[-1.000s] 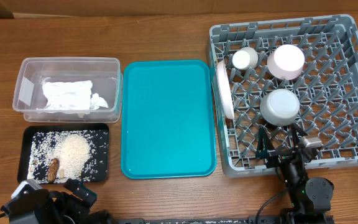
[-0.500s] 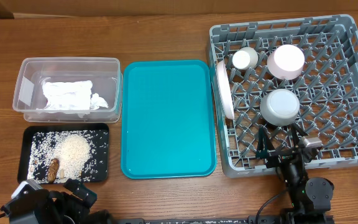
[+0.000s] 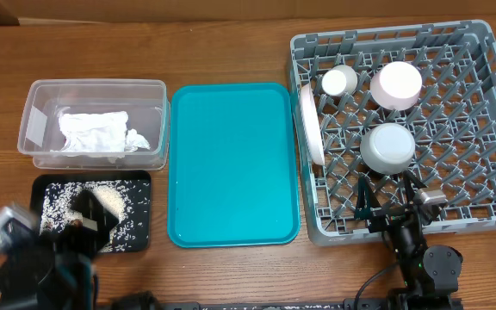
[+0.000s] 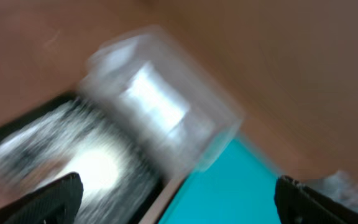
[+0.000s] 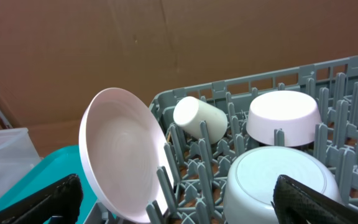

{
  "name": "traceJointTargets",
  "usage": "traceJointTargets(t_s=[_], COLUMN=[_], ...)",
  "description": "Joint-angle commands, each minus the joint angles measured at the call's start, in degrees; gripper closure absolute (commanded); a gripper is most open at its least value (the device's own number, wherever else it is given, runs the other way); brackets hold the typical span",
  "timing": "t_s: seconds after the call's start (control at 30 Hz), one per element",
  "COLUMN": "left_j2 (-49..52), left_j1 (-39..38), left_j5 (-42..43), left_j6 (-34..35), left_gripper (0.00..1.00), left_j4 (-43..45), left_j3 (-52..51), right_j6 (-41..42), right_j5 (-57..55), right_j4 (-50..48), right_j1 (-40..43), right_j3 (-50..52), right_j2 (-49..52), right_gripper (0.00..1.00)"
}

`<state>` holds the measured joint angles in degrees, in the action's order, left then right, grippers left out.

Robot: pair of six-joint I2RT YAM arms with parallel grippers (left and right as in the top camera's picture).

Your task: Sort waste into correct bins and load items into the dishwasher

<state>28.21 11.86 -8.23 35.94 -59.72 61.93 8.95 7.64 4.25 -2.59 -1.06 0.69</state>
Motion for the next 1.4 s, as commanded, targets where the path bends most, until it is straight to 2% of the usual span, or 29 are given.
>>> traceJointTargets(t_s=[0.0,0.1,0.27,0.37,0.47,0.63,0.77,0.87,0.97,1.0,1.27,1.37], left_j2=[-0.3,-0.5,-2.1,-4.2,-7.4,-15.0,-20.6,-23.3,-27.7,-28.0,-28.0,-28.0], left_j1=[-6.1,-9.6,-11.5,-11.6,-11.5,-11.5,-11.5,-11.5,-11.5,-11.5,-11.8,-13.5], left_j5=[0.9,0.8,1.6,3.1,3.4,1.9,1.8,1.4,0.1,0.3,1.0,0.7], left_j6=[0.0,-0.2,-0.2,-0.1,-0.1,-0.5,-4.4,-8.0,-12.4,-16.7,-34.8,-37.3], left_gripper=[0.00,0.00,0.00,0.00,0.00,0.00,0.00,0.00,0.00,0.00,0.00,0.00], left_j4=[16.2,32.2,52.2,61.3,66.1,66.8,66.8,62.1,55.7,56.8,55.9,55.9], left_j3=[-9.0,-18.9,-34.6,-43.5,-50.4,-57.9,-61.7,-61.7,-61.7,-61.7,-61.7,-61.7], right_j6=[-0.4,-0.3,-0.3,-0.3,-0.3,-0.3,-0.3,-0.4,-0.3,-0.3,-0.3,-0.3], right_j5=[-0.1,-0.1,-0.1,-0.1,-0.1,-0.1,-0.1,-0.1,-0.1,-0.1,-0.1,-0.1], right_j4=[-0.2,-0.2,-0.2,-0.2,-0.2,-0.2,-0.2,-0.2,-0.2,-0.2,-0.2,-0.2], right_j1=[0.4,0.4,0.4,0.4,0.4,0.4,0.4,0.4,0.4,0.4,0.4,0.4], right_j3=[0.6,0.6,0.6,0.6,0.6,0.6,0.6,0.6,0.6,0.6,0.6,0.6], right_j2=[-0.3,-0.3,-0.3,-0.3,-0.3,-0.3,-0.3,-0.3,-0.3,-0.3,-0.3,-0.3], right_gripper=[0.00,0.00,0.00,0.00,0.00,0.00,0.00,0.00,0.00,0.00,0.00,0.00])
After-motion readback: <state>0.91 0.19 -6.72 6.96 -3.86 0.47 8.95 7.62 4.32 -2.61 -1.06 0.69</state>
